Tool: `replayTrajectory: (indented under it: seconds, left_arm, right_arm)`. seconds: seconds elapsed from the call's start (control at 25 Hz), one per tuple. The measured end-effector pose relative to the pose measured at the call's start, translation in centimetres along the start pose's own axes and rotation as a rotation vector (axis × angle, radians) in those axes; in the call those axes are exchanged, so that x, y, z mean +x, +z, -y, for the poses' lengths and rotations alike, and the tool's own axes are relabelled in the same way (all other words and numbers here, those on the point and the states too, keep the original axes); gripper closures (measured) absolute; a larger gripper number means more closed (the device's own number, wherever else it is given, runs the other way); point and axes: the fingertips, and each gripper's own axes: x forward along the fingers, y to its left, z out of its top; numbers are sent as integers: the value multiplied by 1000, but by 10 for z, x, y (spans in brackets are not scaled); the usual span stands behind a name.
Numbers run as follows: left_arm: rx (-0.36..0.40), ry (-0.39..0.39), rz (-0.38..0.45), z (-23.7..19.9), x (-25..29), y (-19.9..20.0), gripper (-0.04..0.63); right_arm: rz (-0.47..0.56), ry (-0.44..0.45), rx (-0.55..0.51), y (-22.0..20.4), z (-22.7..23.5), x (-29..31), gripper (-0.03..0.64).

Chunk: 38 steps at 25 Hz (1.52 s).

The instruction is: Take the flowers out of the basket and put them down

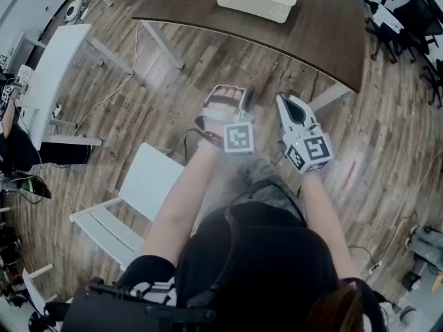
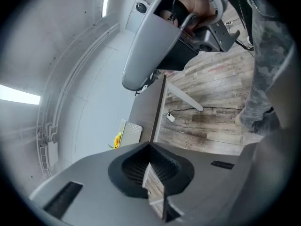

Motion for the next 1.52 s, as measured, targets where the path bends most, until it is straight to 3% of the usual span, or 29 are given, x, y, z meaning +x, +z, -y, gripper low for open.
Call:
replayTrajectory:
  seconds: [0.36, 0.92, 1.52]
  left_arm:
    - [3, 1, -3, -14, 20, -6, 594]
    - [13, -20, -20, -42, 98, -30, 594]
    - [-47, -9, -40, -86, 175, -48, 594]
  right_arm:
    - [0, 10, -9, -1, 16, 25, 615]
    - [7, 20, 21, 3, 70, 100, 614]
    - [-19, 63, 17, 5, 117, 169, 614]
